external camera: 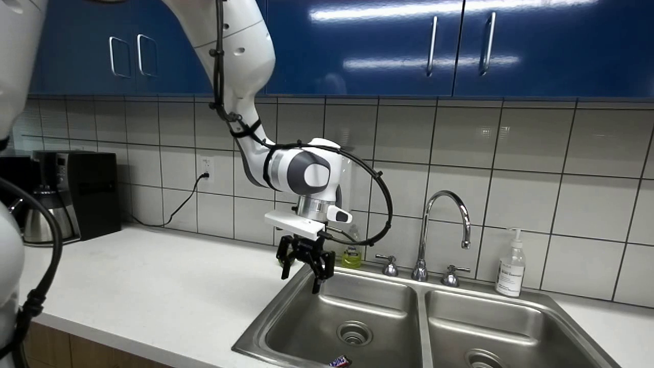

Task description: Put the brown packet in the sink on the left.

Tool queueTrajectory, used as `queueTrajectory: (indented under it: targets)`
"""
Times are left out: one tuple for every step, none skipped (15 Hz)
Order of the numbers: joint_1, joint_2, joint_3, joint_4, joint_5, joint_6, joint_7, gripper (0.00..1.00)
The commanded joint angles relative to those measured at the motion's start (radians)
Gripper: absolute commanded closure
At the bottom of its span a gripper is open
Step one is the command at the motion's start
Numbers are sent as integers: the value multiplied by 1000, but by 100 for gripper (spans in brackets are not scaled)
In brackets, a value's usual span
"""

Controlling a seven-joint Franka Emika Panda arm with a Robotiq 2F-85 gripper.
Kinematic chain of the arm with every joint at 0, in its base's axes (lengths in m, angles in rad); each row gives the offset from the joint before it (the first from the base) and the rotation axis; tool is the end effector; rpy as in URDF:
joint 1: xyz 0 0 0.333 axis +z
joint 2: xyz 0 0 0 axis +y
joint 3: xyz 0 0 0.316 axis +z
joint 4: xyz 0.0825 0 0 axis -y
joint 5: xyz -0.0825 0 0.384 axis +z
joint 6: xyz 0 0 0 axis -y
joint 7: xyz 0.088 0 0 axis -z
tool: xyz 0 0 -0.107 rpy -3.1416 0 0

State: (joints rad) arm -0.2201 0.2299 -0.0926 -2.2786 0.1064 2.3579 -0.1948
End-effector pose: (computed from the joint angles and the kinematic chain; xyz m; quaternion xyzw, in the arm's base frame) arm 0.4923 -0.1584 0.2426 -0.9921 0.0986 0.0658 0.0419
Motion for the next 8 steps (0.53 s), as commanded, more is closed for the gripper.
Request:
queueTrajectory:
  targets:
    - [39,-175,-5,-115,-50,-90,-12,0]
    - [49,-205,-5,-133,-62,-108,-8,0]
    - [60,-242,-4,-156,-75,-130,-10,0]
    - [70,-273,-2,-173,-79,-147,-9,0]
    - [78,-304,-1,-192,-86,-164,-10,0]
    - [87,-337,-1,-210,-91,-182,-12,0]
    - [94,-367,-1,-225,-95,-196,-12,0]
    - [101,-396,-1,-240,-94,-205,-15,0]
